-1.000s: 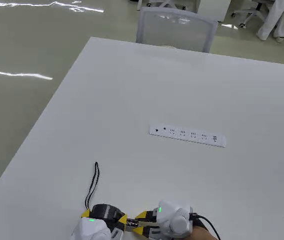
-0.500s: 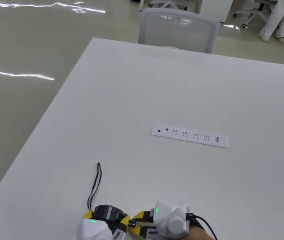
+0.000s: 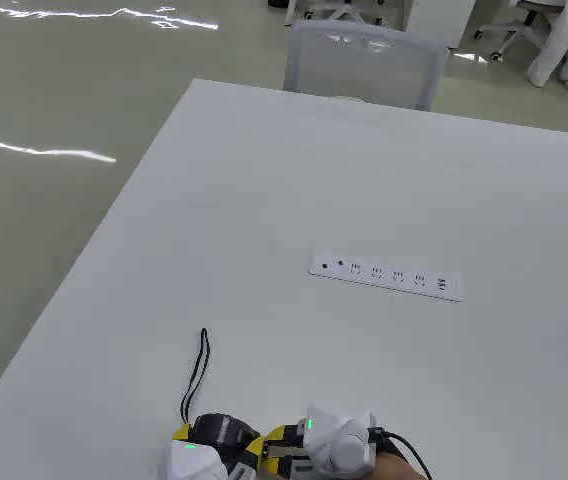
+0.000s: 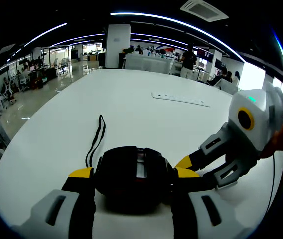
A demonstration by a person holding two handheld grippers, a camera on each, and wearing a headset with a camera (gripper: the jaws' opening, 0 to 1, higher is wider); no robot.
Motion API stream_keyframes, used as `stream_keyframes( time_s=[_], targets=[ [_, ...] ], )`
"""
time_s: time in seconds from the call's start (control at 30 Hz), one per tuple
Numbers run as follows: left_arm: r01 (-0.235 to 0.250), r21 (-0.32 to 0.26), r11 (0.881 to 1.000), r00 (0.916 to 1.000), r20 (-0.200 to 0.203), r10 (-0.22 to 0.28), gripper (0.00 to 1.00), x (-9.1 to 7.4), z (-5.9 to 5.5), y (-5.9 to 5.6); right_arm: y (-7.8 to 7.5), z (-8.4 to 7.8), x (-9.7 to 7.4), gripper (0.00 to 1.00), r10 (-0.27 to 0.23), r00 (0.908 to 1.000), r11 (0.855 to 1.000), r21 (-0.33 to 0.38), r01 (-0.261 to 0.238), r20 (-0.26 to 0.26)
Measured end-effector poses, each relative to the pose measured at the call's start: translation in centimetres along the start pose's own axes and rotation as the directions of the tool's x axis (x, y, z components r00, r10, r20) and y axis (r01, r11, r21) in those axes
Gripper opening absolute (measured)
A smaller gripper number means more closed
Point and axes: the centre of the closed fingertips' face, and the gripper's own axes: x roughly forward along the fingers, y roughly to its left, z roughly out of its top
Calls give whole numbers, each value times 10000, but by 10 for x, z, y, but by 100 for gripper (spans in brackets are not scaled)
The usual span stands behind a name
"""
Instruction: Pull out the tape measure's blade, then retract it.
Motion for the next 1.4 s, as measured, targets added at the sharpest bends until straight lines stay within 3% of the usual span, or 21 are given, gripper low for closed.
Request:
stream_keyframes(
  time_s=[0.63,0.97,1.2,1.4],
  targets=[
    [-14,436,9990,10000,-63,17,61,0,-3,-4,1,-7,4,15,-279,9983,9995,130,286,-515],
    [71,-73,9999,9999,-146,-72,63,3,-5,-3,-1,-7,5,15,-453,9982,9981,403,469,-397],
    [320,-95,9994,9990,-311,-323,64,4,-6,-3,0,-6,3,16,-496,9979,9980,360,511,-427],
    [846,-179,9963,9953,-448,-854,64,5,-6,-3,2,-5,-1,19,-606,9967,9970,453,631,-531]
  ],
)
